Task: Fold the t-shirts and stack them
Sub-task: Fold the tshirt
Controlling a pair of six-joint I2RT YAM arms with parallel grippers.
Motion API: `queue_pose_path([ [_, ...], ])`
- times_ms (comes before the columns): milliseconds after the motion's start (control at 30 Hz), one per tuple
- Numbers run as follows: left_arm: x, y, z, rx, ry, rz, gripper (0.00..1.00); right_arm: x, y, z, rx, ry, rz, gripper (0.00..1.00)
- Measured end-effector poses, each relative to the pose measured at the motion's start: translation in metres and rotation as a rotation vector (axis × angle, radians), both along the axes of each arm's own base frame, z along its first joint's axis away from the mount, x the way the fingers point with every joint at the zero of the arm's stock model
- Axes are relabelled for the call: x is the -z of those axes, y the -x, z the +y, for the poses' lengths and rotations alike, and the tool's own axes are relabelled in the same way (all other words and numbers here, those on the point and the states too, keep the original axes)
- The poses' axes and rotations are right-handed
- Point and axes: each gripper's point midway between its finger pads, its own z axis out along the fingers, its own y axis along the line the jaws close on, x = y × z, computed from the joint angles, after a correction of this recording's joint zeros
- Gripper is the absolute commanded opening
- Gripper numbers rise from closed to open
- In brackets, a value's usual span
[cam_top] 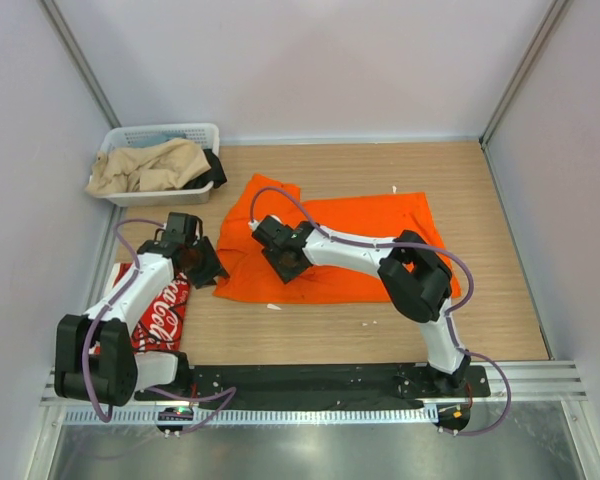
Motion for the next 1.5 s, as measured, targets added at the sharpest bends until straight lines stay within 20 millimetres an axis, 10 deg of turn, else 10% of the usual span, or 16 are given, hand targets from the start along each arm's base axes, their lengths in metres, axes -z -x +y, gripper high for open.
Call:
queue_pose_path([
  [533, 0.015, 0.004, 0.0, 0.073, -0.022, 0.053, 0.61, 0.008, -0.008, -0.01, 0.021, 0.06, -0.039, 0.09],
  [967, 0.037, 0.009, -0.007, 0.147, -0.031, 0.14, 0.23, -0.008, -0.021, -0.021, 0.079, 0.033, -0.047, 0.09],
  [1233, 0.034, 0.015, -0.005, 0.124, -0.036, 0.128, 0.0, -0.029, -0.063, -0.061, 0.259, -0.035, -0.062, 0.07],
  [1333, 0.034, 0.015, -0.006, 0.1, -0.028, 0.136, 0.0, -0.031, -0.086, -0.085, 0.338, -0.067, -0.063, 0.13],
  [1400, 0.035, 0.017, -0.006, 0.083, -0.023, 0.144, 0.01, -0.029, -0.099, -0.099, 0.379, -0.09, -0.055, 0.37],
  [1500, 0.037, 0.025, -0.003, 0.051, -0.033, 0.161, 0.28, -0.026, -0.114, -0.122, 0.429, -0.077, -0.056, 0.56],
])
